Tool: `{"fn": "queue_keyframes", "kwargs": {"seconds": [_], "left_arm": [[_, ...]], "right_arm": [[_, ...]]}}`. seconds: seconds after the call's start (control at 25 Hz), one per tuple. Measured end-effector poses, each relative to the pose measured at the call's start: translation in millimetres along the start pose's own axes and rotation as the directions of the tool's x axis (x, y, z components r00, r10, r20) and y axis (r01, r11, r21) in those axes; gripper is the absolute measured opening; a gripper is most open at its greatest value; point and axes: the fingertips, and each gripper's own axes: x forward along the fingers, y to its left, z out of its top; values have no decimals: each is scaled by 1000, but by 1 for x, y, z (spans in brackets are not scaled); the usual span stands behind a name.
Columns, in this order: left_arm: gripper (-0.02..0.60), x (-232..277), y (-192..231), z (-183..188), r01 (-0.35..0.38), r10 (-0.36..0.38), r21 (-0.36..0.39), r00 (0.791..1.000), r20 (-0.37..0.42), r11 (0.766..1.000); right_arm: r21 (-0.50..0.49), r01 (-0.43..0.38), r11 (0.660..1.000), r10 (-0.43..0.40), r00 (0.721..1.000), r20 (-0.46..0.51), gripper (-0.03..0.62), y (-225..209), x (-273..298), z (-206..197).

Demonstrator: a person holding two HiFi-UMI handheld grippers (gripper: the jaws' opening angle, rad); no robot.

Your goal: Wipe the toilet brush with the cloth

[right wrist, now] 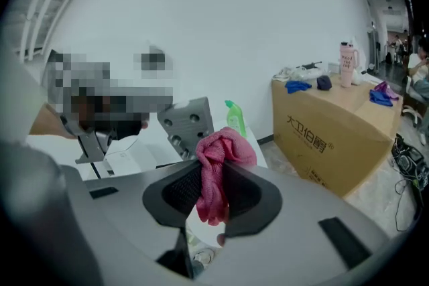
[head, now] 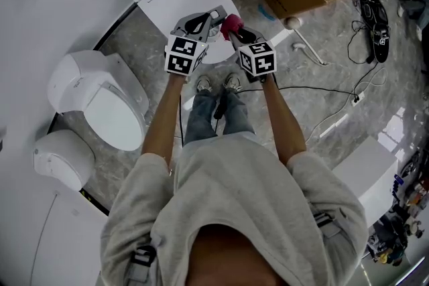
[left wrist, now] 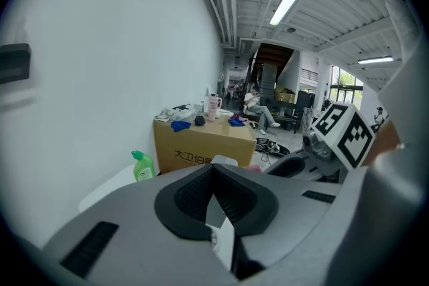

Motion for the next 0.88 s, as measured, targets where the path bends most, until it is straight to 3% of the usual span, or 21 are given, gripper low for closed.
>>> {"fn": "queue_keyframes", "kwargs": {"seconds": [0.36,0.88], "left_arm": [[18,0,0,-1,-1,1,6,1000,-5,1000],[18,-2,-3,-1,-3,3,2,1000,-5,1000]], "right_arm": [[-16,66,998,-62,980,190,100,-4,-48,70],[-7,65,998,-64,995,80,100,10,-16,34]]}}
